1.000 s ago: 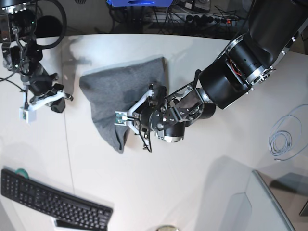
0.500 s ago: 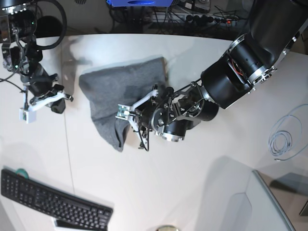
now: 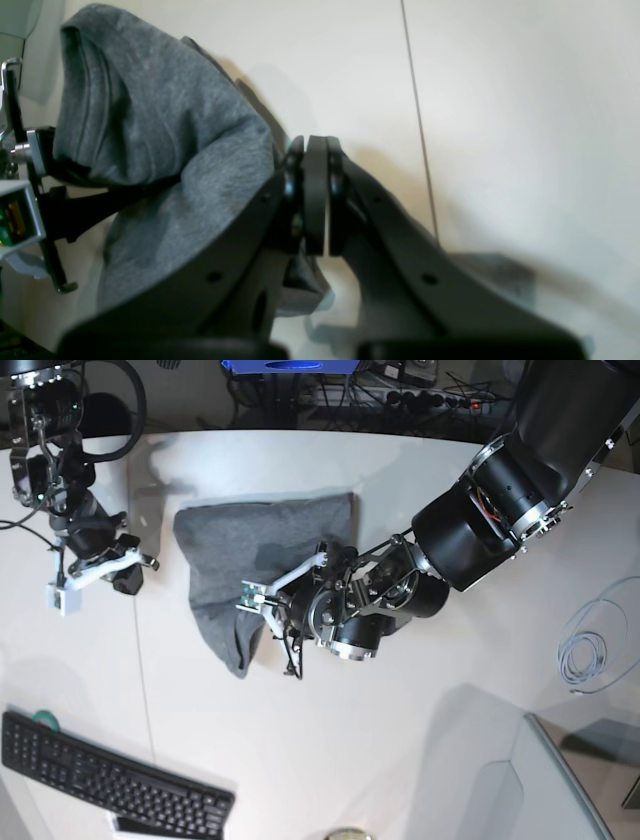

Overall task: Layout the t-shirt on the table in an organized manner, then fold the t-shirt properly
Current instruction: 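Drag the folded shirt by its collar edge with the left gripper to square it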

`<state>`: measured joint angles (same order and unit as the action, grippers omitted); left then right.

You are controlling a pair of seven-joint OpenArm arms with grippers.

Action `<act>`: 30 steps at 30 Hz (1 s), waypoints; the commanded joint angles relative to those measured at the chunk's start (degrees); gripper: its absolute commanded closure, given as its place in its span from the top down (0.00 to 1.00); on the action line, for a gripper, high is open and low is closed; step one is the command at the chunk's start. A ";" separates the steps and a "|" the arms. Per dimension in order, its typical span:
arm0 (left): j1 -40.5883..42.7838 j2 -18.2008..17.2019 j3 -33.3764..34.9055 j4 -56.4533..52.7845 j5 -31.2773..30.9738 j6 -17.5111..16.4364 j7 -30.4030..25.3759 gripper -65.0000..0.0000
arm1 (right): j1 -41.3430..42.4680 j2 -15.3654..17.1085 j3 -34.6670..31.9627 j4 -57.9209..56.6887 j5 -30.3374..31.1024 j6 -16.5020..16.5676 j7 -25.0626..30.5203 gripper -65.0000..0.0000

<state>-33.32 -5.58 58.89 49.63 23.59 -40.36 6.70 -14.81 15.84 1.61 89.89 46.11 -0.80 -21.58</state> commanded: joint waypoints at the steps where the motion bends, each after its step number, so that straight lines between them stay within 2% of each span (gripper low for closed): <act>1: -1.54 0.71 -0.56 0.62 -0.52 0.36 -0.59 0.00 | 0.52 0.56 0.28 0.88 0.27 0.49 1.32 0.00; 2: -1.54 0.88 -0.56 0.62 -0.52 0.36 -0.59 0.00 | 0.43 0.56 0.28 0.88 0.27 0.49 1.32 0.00; 3: -1.54 0.88 -0.65 0.62 -0.52 0.36 -0.59 0.07 | 0.43 0.56 0.37 0.88 0.27 0.49 1.32 0.00; 7: -1.54 0.97 -0.65 0.70 -0.52 0.36 -0.59 0.56 | 0.35 0.56 0.20 0.88 0.27 0.49 1.32 0.00; 8: -1.54 0.97 -0.65 0.70 -0.52 0.36 -0.59 0.65 | 0.35 0.56 0.20 0.88 0.27 0.49 1.32 0.00; 9: -1.54 0.97 -0.65 0.70 -0.52 0.36 -0.59 0.74 | 0.35 0.56 0.20 0.88 0.27 0.49 1.32 0.00; 11: -1.62 0.97 -0.65 0.88 -0.52 0.36 -0.59 0.84 | 0.43 0.56 0.20 0.88 0.27 0.49 1.32 0.00; 25: -4.88 0.53 -0.83 4.75 -0.61 0.36 -0.59 0.85 | 0.70 0.56 0.02 0.79 0.27 0.49 1.32 0.00; 30: -4.79 1.94 -5.66 4.92 -0.61 0.36 -0.59 0.85 | 1.23 0.56 -0.07 0.79 0.27 0.49 0.79 0.00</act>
<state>-36.27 -4.43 53.78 53.67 23.59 -40.58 6.96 -14.13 15.70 1.39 89.86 46.13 -0.80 -21.67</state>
